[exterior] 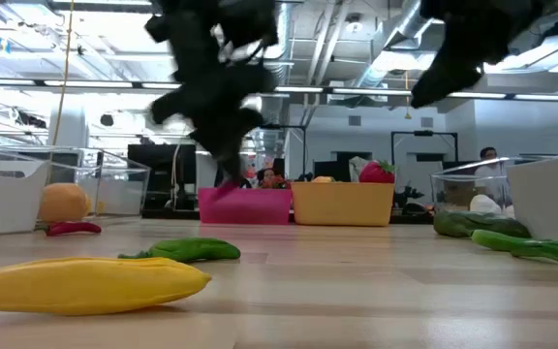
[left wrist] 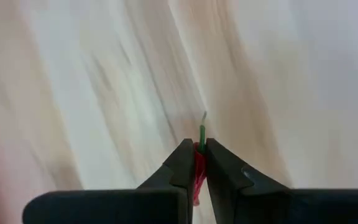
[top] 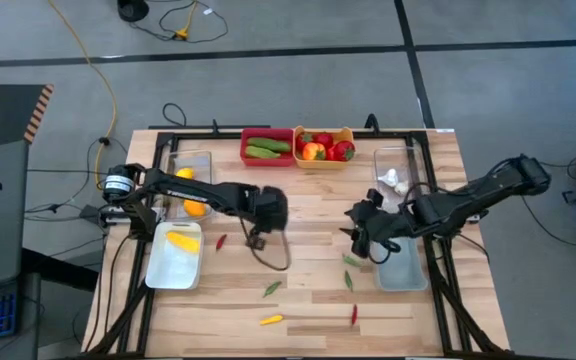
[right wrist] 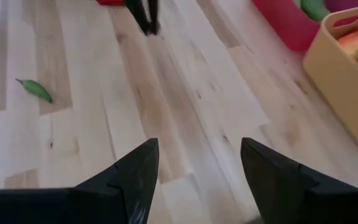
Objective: Sort produce into baskets
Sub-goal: Put the red chili pepper into the gray bin
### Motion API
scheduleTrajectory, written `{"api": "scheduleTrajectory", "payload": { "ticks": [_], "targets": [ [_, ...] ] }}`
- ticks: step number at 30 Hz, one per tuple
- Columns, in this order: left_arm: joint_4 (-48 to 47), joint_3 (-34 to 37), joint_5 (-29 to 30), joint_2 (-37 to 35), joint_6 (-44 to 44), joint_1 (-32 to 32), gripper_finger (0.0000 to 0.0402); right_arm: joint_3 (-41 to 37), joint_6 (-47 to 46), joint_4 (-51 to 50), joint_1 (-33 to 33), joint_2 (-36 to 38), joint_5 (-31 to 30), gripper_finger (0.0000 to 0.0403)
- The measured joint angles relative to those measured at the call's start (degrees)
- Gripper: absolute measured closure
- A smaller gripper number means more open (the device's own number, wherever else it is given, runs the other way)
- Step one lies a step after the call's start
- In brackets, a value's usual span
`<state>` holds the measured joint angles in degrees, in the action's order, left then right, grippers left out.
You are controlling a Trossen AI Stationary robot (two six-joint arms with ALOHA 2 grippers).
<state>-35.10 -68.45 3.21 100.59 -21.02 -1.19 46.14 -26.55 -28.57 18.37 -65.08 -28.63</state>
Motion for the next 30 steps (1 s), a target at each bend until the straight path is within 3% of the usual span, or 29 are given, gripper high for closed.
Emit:
{"api": "scheduleTrajectory", "payload": {
  "ticks": [5,9,14,19,24,30],
  "targets": [
    [12.4,-4.7,-4.2,0.0,7.0,0.0,0.0385,-7.3,-0.1,11.0,-0.1,0.3,0.0,0.0147],
    [21.1,-7.3,-6.0,-0.1,11.4,0.0,0.0385,-8.7,0.3,17.2,-0.1,-2.3,0.0,0.0147],
    [30.5,-7.6,-5.9,-0.1,16.7,0.0,0.0385,-8.9,7.4,27.4,-0.1,-7.1,0.0,0.0147],
    [33.9,-7.6,-5.9,-0.1,19.7,0.4,0.0385,-8.9,11.6,37.3,-0.1,-10.8,-3.6,0.0147],
    [35.1,-7.6,-5.9,-0.1,21.5,1.7,0.0385,-8.9,11.6,39.9,-0.1,-11.9,-9.3,0.0148],
    [35.1,-7.6,-5.8,-0.1,20.9,2.6,0.0385,-8.9,13.3,43.1,0.0,-11.9,-9.1,0.0171]
  ]
}}
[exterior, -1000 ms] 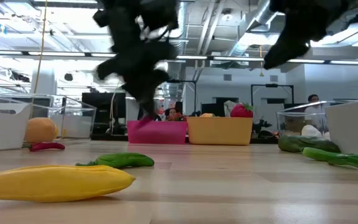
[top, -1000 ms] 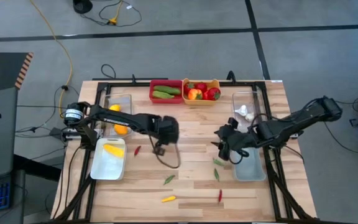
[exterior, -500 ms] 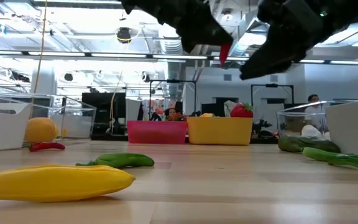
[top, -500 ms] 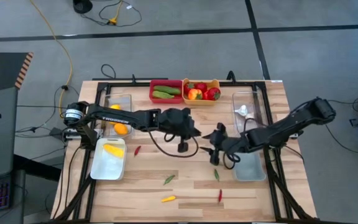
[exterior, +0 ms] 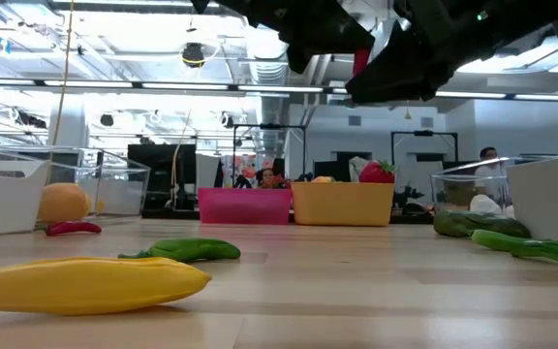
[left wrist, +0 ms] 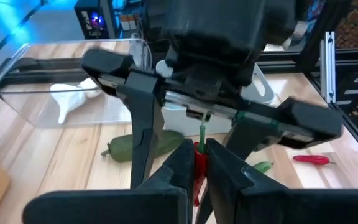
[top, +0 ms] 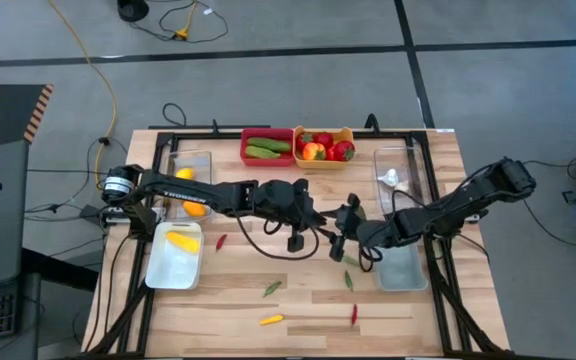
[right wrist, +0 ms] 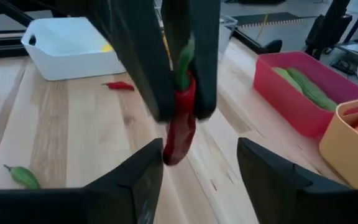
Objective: Sort produce into baskets
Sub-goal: Put the red chili pepper into the gray bin
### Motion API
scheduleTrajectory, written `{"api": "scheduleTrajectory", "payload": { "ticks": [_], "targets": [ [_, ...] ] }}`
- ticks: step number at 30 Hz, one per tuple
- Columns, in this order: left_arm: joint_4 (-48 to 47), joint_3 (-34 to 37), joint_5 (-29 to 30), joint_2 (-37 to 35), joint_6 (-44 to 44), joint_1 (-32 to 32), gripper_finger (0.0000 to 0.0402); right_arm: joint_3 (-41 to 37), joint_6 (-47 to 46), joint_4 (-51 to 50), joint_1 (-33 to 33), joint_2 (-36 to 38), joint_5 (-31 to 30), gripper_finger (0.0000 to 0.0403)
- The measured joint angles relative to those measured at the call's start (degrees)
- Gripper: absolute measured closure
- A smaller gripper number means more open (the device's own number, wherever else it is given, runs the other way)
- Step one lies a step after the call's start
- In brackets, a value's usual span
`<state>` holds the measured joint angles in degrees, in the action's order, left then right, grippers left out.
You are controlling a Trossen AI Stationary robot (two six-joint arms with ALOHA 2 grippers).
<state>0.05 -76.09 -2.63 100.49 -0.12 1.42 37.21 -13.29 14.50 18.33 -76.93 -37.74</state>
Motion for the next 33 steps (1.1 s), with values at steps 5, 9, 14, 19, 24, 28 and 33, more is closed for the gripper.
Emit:
{"api": "scheduleTrajectory", "payload": {
  "ticks": [5,9,14,19,24,28,33],
  "targets": [
    [0.0,0.0,0.0,0.0,0.0,0.1,0.0385,0.0,0.3,0.5,0.1,0.0,0.8,0.0209],
    [0.1,0.0,0.0,0.0,0.0,0.1,0.0385,0.0,0.3,1.4,0.1,0.0,3.0,0.0237],
    [0.5,0.0,0.0,0.0,0.0,0.1,0.0385,0.0,0.3,1.4,0.0,0.0,3.1,0.0275],
    [0.7,0.0,0.0,0.0,-0.1,0.1,0.0385,0.0,0.3,1.4,0.0,0.0,3.3,0.0310],
    [0.7,0.0,0.0,0.0,-0.1,0.1,0.0385,0.0,0.3,1.4,0.0,0.0,3.3,0.0338],
    [0.7,0.0,0.0,0.0,-0.1,0.1,0.0385,0.0,0.3,1.4,0.0,0.0,3.4,0.0351],
    [0.7,0.0,0.0,0.0,-0.7,0.1,0.0384,0.0,0.3,1.3,0.0,0.0,3.4,0.0358]
  ]
}}
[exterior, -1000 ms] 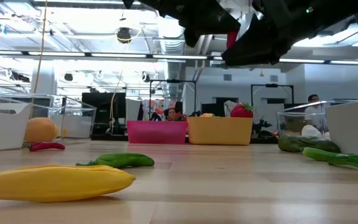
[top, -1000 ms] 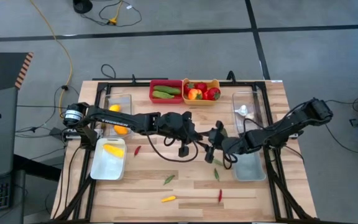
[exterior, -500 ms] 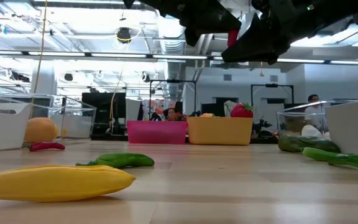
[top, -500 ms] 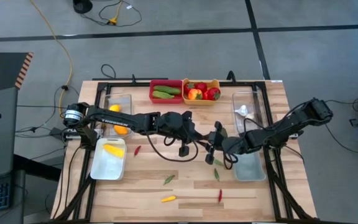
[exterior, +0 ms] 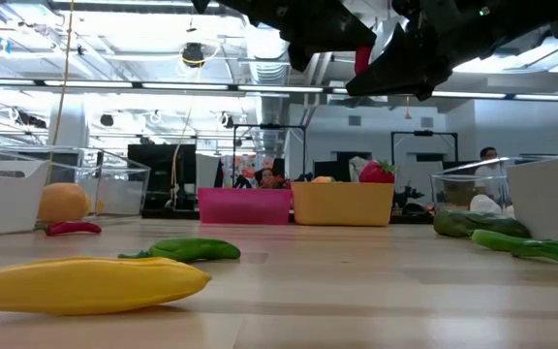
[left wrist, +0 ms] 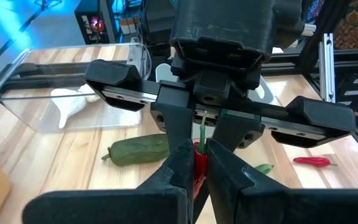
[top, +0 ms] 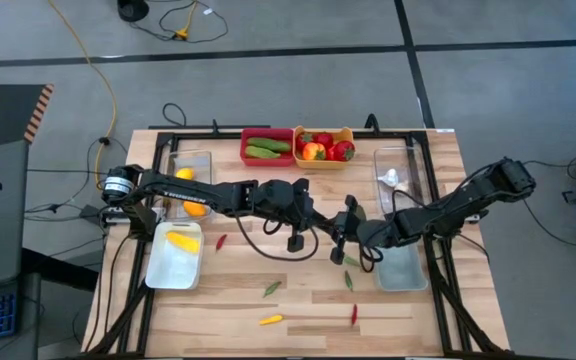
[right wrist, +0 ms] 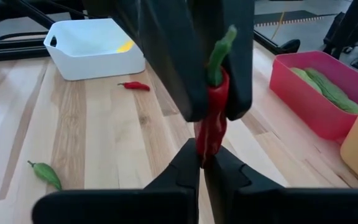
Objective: Sort produce into baskets
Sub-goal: Put the red chili pepper into the gray bin
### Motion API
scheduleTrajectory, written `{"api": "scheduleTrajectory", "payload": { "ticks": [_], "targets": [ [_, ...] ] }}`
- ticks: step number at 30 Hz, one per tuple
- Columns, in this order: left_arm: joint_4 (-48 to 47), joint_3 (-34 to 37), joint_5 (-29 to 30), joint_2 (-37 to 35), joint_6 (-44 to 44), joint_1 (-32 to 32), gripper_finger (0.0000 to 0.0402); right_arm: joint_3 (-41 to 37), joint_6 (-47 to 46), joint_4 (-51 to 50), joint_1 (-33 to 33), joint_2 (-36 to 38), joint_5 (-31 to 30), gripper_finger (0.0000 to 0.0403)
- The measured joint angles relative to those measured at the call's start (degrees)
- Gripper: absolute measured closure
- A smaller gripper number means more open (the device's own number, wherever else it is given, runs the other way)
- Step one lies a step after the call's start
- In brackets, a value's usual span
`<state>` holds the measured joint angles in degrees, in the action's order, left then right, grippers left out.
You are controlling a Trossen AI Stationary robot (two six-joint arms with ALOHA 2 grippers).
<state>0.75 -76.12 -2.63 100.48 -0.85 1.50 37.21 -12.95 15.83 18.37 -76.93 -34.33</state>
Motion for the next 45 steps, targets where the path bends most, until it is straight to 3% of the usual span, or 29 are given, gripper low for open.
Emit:
{"api": "scheduleTrajectory", "payload": {
  "ticks": [4,9,13,17,25,36,45],
  "targets": [
    [0.0,0.0,0.0,0.0,-1.6,0.0,0.0361,0.0,0.0,0.0,0.0,0.0,0.0,0.0359],
    [0.0,0.0,0.3,0.0,-1.7,0.0,0.0301,0.0,0.1,-2.6,0.0,1.0,0.4,0.0360],
    [-0.2,0.0,0.3,-0.1,-1.7,0.0,0.0261,1.1,-1.5,-11.2,0.3,5.6,3.5,0.0360],
    [-1.8,0.0,0.4,-0.1,-3.5,-0.1,0.0240,3.7,-8.3,-26.5,1.5,11.6,6.5,0.0360],
    [-9.3,-0.1,0.4,-0.2,-7.7,-0.1,0.0236,9.5,-31.3,-55.9,5.1,21.3,18.8,0.0360],
    [-21.7,-0.1,0.4,-0.2,-10.0,-0.1,0.0236,9.7,-52.0,-76.4,9.1,23.9,32.1,0.0360],
    [-38.3,-0.1,0.4,-0.2,-10.5,-0.1,0.0236,9.7,-54.7,-79.2,10.2,20.2,36.1,0.0353]
  ]
}}
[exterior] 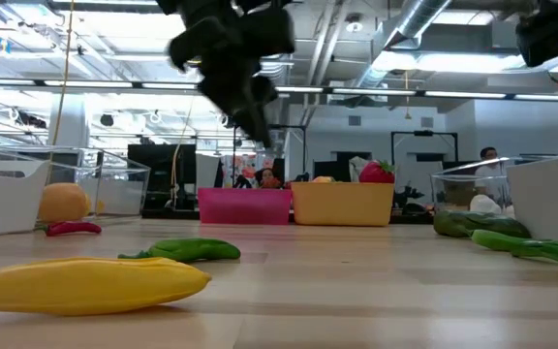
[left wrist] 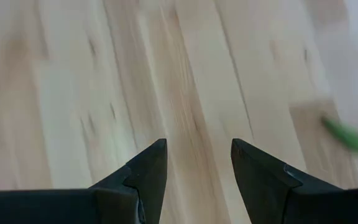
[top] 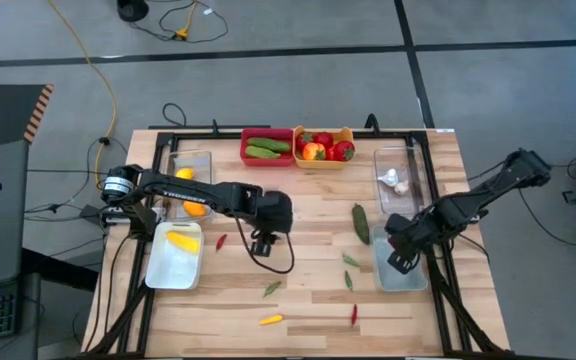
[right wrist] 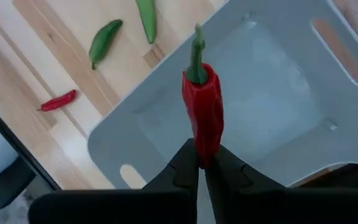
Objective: Sort produce into baskets
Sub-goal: Put the red chili pepper into the gray bin
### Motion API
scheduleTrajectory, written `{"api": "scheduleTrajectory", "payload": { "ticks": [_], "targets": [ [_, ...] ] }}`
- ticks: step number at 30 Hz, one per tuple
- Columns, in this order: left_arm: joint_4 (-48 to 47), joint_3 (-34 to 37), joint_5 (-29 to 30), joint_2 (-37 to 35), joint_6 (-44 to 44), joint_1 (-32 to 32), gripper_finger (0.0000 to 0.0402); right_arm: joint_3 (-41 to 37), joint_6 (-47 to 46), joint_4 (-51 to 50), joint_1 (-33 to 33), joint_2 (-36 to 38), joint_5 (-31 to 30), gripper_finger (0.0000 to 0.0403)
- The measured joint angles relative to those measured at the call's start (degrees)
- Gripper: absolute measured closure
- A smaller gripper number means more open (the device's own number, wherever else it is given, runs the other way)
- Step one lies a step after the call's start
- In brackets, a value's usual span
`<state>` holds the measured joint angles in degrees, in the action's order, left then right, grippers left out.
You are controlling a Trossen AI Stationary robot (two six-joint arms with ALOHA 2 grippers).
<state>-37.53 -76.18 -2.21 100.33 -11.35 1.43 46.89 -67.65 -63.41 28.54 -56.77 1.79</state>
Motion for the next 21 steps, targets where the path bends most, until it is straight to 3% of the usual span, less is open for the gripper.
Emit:
{"api": "scheduleTrajectory", "payload": {
  "ticks": [11,21],
  "targets": [
    [-20.8,0.0,-2.0,0.0,8.3,0.1,0.0236,0.0,0.1,0.0,-0.1,-4.4,3.1,0.0296],
    [-28.4,6.5,-2.1,0.0,19.3,2.4,0.0236,0.0,0.1,-0.1,0.0,-7.3,3.1,0.0269]
  ]
}}
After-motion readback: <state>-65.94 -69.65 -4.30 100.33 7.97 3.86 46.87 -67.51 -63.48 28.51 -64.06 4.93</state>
